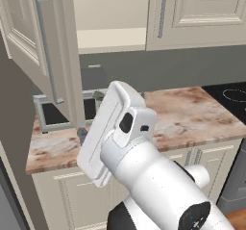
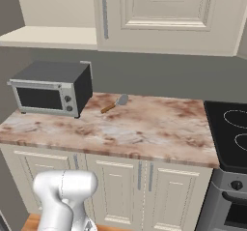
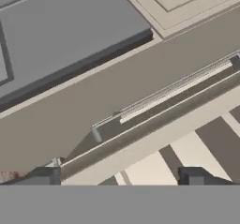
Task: Close all open cabinet doors.
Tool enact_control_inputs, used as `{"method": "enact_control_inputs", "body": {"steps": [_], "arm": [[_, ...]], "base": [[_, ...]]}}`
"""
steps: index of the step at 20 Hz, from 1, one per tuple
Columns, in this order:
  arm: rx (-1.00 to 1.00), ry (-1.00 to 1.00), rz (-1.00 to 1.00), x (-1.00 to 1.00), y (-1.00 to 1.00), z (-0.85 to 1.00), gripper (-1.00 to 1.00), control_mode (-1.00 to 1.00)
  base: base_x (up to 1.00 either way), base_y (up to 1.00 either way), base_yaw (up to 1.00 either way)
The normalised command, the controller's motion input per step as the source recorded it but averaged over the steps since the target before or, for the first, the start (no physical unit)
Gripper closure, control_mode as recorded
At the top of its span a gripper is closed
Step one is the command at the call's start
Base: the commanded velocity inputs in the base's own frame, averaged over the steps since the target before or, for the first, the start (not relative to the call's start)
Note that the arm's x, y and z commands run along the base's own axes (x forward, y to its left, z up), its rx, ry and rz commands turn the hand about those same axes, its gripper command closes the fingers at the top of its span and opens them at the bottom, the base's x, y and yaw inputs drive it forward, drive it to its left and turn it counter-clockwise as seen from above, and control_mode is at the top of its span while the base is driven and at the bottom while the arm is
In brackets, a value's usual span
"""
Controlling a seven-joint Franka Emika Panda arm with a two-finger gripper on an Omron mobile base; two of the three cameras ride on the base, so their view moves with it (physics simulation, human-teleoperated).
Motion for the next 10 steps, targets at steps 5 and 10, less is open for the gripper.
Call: {"method": "enact_control_inputs", "body": {"steps": [5,10], "arm": [[-0.25,-0.09,0.05,0.12,0.35,0.00,-1.00,-1.00],[-0.23,-0.07,0.00,0.07,0.33,0.00,-1.00,-1.00]], "base": [[0.00,0.00,0.00],[0.00,0.00,0.00]]}}
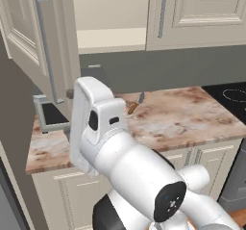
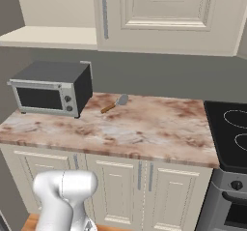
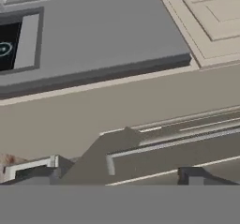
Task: Close all open cabinet doors.
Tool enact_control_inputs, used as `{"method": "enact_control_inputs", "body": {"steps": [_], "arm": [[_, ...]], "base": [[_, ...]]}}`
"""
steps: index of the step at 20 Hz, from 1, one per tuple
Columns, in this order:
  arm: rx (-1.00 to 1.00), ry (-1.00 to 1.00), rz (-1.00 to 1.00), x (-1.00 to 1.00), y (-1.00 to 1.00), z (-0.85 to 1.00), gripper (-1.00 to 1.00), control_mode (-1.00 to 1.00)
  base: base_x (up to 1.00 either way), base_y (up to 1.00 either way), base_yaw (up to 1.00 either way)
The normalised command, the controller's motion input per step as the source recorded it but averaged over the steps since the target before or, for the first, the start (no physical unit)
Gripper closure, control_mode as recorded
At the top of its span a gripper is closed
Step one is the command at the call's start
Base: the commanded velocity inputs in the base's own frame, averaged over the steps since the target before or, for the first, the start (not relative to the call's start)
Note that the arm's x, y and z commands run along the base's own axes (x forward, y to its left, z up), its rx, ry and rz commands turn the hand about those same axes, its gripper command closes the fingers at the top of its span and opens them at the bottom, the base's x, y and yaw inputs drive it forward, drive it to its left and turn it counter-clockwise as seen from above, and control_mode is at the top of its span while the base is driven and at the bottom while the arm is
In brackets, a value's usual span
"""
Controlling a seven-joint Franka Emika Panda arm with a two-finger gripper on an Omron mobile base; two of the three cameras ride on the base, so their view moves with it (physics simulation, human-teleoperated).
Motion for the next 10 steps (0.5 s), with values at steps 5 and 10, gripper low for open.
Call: {"method": "enact_control_inputs", "body": {"steps": [5,10], "arm": [[-0.17,-0.08,-0.01,0.04,0.28,0.00,-1.00,-1.00],[-0.10,-0.08,-0.09,0.13,0.21,0.00,-1.00,-1.00]], "base": [[0.00,0.00,0.00],[0.00,0.00,0.00]]}}
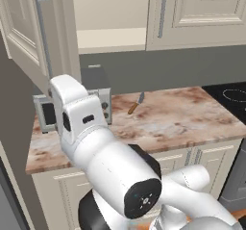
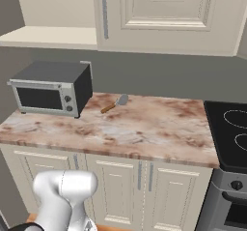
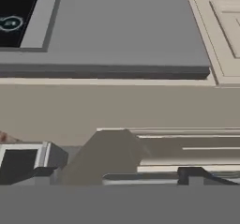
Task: Close all open cabinet doors.
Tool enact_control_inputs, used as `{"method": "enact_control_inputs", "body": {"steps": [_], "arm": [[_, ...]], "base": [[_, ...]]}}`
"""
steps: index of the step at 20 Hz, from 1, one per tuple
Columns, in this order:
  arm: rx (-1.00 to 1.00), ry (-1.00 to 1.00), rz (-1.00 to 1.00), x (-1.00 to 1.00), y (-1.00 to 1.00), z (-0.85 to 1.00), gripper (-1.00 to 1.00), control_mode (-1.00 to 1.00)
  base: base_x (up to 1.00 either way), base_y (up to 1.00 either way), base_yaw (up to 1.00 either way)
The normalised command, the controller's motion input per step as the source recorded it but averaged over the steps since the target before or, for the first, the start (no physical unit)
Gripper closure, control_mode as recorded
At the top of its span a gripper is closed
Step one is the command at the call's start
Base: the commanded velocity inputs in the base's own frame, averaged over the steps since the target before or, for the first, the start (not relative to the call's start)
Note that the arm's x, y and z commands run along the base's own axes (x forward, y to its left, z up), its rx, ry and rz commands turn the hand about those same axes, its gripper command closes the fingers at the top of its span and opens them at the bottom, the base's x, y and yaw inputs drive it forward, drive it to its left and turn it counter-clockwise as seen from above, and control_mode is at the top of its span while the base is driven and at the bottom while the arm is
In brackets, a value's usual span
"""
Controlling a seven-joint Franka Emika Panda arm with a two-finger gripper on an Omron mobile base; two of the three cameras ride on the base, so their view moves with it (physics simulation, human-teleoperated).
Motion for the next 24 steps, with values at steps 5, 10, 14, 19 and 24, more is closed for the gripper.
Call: {"method": "enact_control_inputs", "body": {"steps": [5,10,14,19,24], "arm": [[-0.06,-0.08,-0.14,0.18,0.17,0.00,-1.00,-1.00],[-0.03,-0.08,-0.16,0.14,0.04,0.00,-1.00,-1.00],[0.00,-0.07,-0.16,0.15,0.00,-0.03,-1.00,-1.00],[0.01,-0.07,-0.10,0.22,0.02,-0.03,-1.00,-1.00],[0.03,-0.06,-0.03,0.12,0.09,0.00,-1.00,-1.00]], "base": [[0.00,0.00,0.00],[0.00,0.00,0.00],[0.00,0.00,0.00],[0.00,0.00,0.00],[0.00,0.00,0.00]]}}
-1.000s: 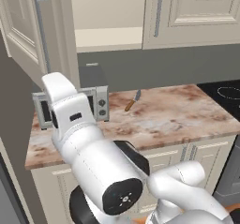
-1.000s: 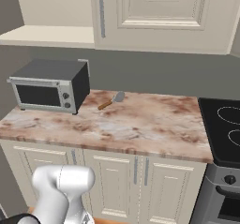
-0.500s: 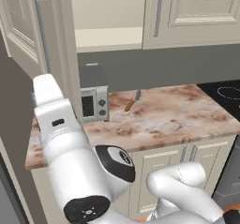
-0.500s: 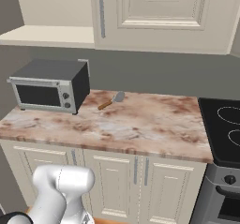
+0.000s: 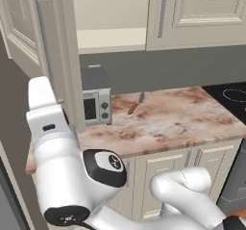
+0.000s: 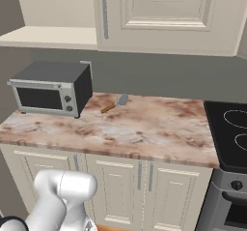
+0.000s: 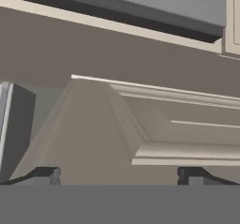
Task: Close all open cabinet doors.
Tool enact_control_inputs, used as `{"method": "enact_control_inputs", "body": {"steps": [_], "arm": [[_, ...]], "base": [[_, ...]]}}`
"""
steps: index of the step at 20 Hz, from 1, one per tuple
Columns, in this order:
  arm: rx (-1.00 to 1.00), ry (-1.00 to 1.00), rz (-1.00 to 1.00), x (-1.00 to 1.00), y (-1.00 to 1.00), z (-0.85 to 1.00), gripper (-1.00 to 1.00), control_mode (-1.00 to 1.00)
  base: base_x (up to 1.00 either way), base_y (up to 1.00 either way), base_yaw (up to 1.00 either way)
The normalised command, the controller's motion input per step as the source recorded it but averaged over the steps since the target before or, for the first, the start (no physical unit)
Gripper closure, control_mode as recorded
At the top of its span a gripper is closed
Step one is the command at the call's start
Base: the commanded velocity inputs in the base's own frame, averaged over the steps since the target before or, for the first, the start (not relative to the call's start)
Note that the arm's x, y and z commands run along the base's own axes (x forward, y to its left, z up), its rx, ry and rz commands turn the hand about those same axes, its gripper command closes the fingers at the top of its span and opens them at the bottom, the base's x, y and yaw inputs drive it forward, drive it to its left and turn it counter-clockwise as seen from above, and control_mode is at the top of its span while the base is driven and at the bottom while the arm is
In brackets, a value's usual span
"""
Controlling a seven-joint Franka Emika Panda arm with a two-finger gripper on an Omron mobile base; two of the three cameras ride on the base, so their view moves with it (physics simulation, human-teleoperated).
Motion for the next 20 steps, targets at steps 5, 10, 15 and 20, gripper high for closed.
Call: {"method": "enact_control_inputs", "body": {"steps": [5,10,15,20], "arm": [[0.04,-0.04,-0.02,0.11,0.11,0.00,-1.00,-1.00],[0.05,-0.01,-0.01,0.20,0.05,0.00,-1.00,-1.00],[0.06,0.00,-0.01,0.24,-0.01,0.00,-1.00,-1.00],[0.07,0.00,-0.02,0.25,-0.16,0.00,-1.00,-1.00]], "base": [[0.00,0.00,0.00],[0.00,0.00,0.00],[0.00,0.00,0.00],[0.00,0.00,0.00]]}}
